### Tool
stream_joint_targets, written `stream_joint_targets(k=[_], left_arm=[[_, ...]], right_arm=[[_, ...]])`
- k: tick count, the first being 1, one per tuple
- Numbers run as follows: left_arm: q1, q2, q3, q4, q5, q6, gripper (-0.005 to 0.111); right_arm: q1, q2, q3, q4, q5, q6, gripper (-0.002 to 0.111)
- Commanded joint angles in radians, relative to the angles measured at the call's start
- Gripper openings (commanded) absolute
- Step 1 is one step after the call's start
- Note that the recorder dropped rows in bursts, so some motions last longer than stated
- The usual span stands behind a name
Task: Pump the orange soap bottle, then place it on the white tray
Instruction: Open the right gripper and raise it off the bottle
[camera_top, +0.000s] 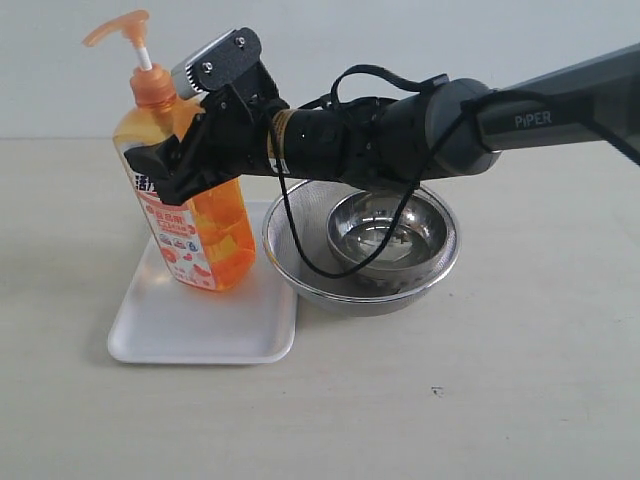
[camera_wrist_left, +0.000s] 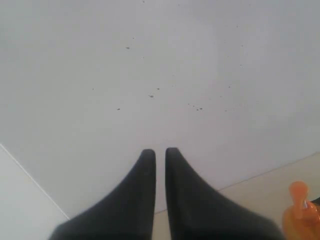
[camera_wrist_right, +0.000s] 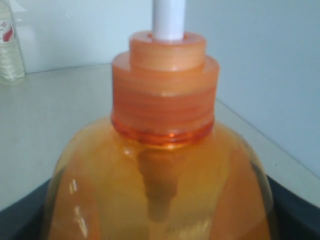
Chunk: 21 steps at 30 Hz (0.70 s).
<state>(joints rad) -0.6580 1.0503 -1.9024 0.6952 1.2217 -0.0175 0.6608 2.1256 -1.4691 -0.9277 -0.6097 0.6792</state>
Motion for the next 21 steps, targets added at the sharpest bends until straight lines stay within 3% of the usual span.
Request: stream_joint_targets(k=[1,2,4,21], left_arm=[[-0.003,-0.003,0.004,0.001,-0.001,-0.01,0.005],[-0.003,-0.003,0.004,0.001,-0.001,-0.01,0.005],[-0.003,-0.003,0.004,0.001,-0.001,-0.01,0.005],[-0.003,-0.003,0.004,0.001,-0.001,-0.01,0.005]], right_arm=[[-0.004,-0.02,-0.019,0.039,-0.055,0.034,0.053],[-0.004,-0.02,-0.019,0.044,-0.046,0.037,0.08],[-0.004,-0.02,-0.019,0.054,-0.019,0.031,0.105],[-0.004,-0.097,-0.019,-0.059,0.016,0.097,0.104]])
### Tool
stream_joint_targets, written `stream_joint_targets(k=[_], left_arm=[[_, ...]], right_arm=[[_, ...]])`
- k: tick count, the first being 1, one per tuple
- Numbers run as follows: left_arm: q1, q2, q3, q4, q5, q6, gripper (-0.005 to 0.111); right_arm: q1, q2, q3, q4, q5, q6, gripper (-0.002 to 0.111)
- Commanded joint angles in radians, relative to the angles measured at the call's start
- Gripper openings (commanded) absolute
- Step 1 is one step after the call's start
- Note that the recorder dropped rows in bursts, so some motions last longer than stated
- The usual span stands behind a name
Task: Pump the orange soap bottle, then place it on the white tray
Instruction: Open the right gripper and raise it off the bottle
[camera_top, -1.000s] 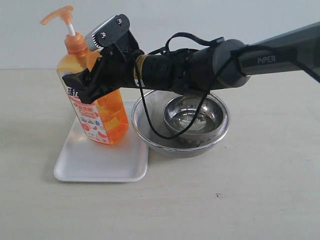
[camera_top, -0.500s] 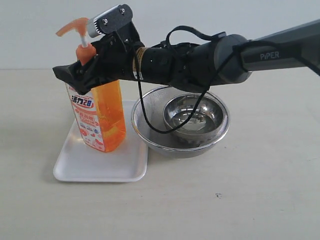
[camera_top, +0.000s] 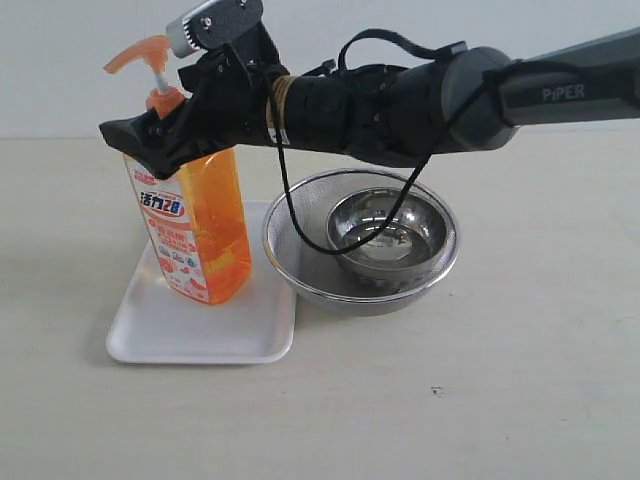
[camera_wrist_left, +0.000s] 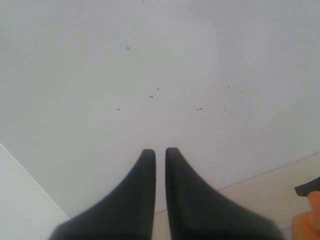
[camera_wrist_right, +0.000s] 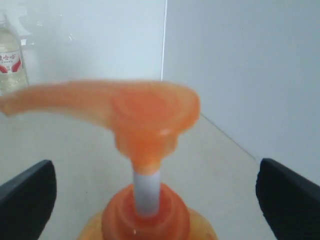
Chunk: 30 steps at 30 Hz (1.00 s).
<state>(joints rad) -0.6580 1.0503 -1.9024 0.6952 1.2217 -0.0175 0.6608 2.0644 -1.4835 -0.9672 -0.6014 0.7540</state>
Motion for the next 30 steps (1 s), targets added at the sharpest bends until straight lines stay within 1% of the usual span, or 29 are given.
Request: stream_joint_targets(k=[1,6,9,15,22,25,28,30], left_arm=[[-0.003,-0.003,0.004,0.001,-0.001,-0.01,0.005],[-0.003,-0.003,0.004,0.001,-0.001,-0.01,0.005],[-0.003,-0.003,0.004,0.001,-0.001,-0.01,0.005],[-0.003,-0.003,0.004,0.001,-0.001,-0.01,0.005],[-0.003,-0.003,0.004,0.001,-0.001,-0.01,0.005],[-0.003,-0.003,0.004,0.001,-0.001,-0.01,0.005],[-0.003,-0.003,0.004,0.001,-0.001,-0.01,0.005],[-0.003,-0.003,0.004,0.001,-0.001,-0.01,0.005]], right_arm=[[-0.004,-0.04,-0.004,-0.024,0.008,0.022,0.104],[-0.004,-0.061,-0.004,-0.096,0.024,0.086,0.104],[-0.004,-0.081,-0.004,-0.205,0.054,0.184,0.104],[-0.004,-0.118,-0.004,-0.427,0.059,0.375,0.104],[-0.004,-0.162,-0.004,-0.561,0.128,0.469,0.104],[-0.004,-0.181,-0.004,-0.649,0.146,0.567,0.104],[-0.004,-0.202,-0.004,-0.777,0.14,0.665,0.104],[-0.004,-0.219,-0.002,-0.777,0.138,0.703,0.104]])
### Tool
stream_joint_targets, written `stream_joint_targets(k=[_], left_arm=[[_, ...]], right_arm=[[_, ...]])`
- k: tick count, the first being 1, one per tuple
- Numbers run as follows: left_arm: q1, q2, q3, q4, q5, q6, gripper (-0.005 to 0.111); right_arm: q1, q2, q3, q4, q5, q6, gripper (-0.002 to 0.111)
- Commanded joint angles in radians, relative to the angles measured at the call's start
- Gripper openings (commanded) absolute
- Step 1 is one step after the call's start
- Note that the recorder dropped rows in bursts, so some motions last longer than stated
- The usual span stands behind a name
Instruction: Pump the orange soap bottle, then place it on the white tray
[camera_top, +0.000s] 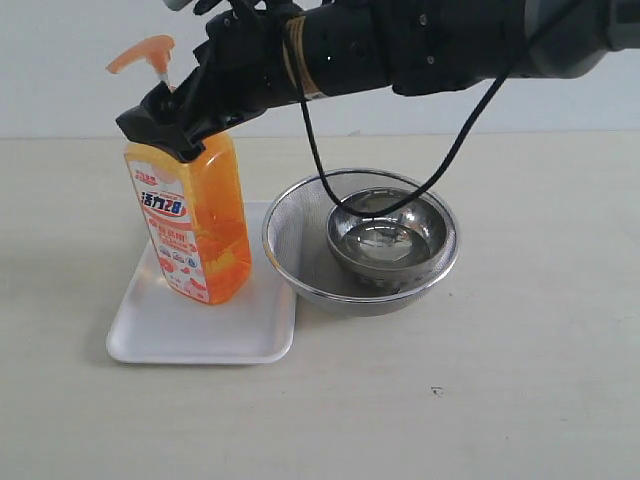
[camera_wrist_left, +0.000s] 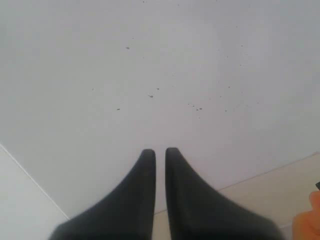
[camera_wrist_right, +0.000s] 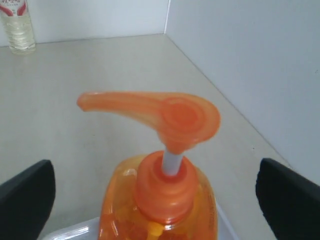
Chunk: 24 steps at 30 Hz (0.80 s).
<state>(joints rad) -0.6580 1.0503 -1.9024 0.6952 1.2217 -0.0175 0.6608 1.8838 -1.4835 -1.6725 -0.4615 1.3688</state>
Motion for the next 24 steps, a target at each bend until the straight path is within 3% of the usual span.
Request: stream_joint_targets(k=[1,9,21,24], left_arm=[[-0.003,-0.003,0.004,0.001,-0.001,-0.01,0.005],[-0.003,-0.003,0.004,0.001,-0.001,-0.01,0.005],[-0.003,-0.003,0.004,0.001,-0.001,-0.01,0.005],[-0.003,-0.003,0.004,0.001,-0.001,-0.01,0.005]], right_arm=[[-0.004,-0.043,-0.002,-0.072,-0.002,0.092,0.104],[-0.041,-0.088,-0.002,-0.072,-0.071,0.108,0.104],[-0.33,-0.095,-0.002,-0.072,-0.698,0.203,0.104],[-0.377,-0.095,-0.002,-0.072,-0.72,0.198,0.104]])
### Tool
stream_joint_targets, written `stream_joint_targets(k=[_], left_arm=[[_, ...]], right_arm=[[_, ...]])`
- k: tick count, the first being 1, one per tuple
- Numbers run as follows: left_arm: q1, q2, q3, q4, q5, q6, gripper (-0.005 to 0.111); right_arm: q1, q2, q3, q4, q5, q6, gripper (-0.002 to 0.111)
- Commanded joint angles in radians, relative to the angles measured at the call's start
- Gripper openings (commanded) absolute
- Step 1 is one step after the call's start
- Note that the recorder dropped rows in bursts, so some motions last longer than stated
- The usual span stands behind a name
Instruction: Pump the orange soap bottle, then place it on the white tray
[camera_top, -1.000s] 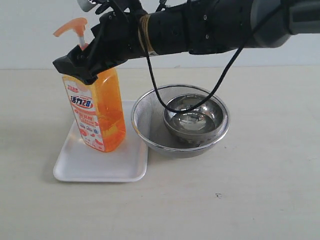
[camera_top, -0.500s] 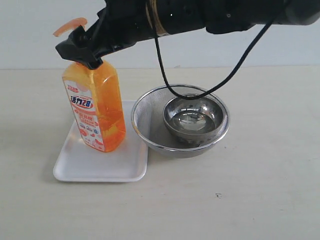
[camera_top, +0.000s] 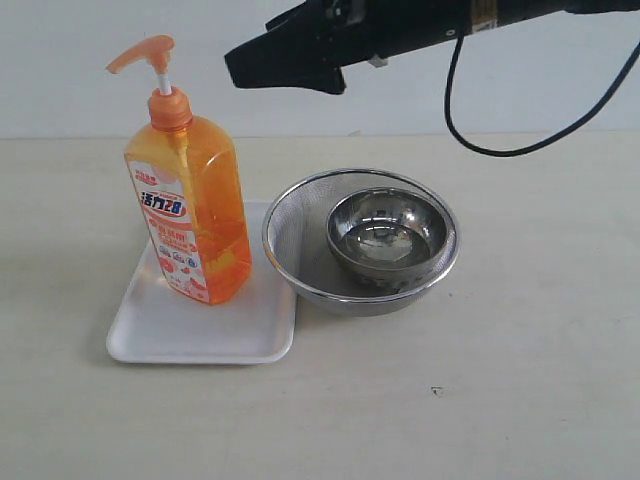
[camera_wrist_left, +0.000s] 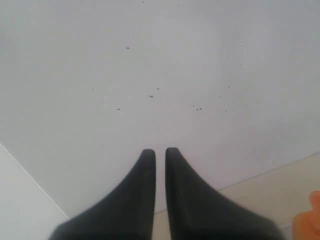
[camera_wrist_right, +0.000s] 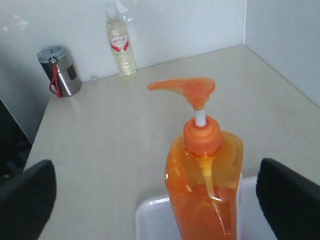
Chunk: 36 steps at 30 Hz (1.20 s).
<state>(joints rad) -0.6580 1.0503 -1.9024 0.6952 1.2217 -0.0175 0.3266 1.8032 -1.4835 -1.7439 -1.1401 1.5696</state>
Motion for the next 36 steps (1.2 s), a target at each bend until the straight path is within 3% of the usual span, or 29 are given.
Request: stream_joint_targets(k=[1,11,14,17,20,21,36], left_arm=[[-0.003,-0.003,0.004,0.001,-0.001,-0.01,0.005],[-0.003,0.0,0.004,0.0,-0.001,-0.01,0.005],[-0.003,0.004,0.004,0.0,-0.001,-0.01,0.005],[-0.003,0.004,0.004,0.0,-0.001,-0.01,0.005],[-0.003,0.004,0.004,0.0,-0.001,-0.01,0.005],[-0.003,0.004,0.004,0.0,-0.001,-0.01,0.005],[-0.003,0.014,0.007,0.0,-0.001,-0.01,0.005]], right_arm=[[-0.058,-0.014,-0.002,0.0,-0.041,-0.006,0.104],[-0.078,-0.014,-0.002,0.0,0.004,-0.006,0.104],[-0.078,-0.014,-0.002,0.0,0.004,-0.006,0.095],[-0.078,-0.014,-0.002,0.0,0.004,-0.006,0.064],[-0.078,-0.014,-0.002,0.0,0.002,-0.01,0.012],[-0.078,-0.014,-0.002,0.0,0.002,-0.006,0.001],[-0.078,-0.014,-0.002,0.0,0.041,-0.028,0.001]])
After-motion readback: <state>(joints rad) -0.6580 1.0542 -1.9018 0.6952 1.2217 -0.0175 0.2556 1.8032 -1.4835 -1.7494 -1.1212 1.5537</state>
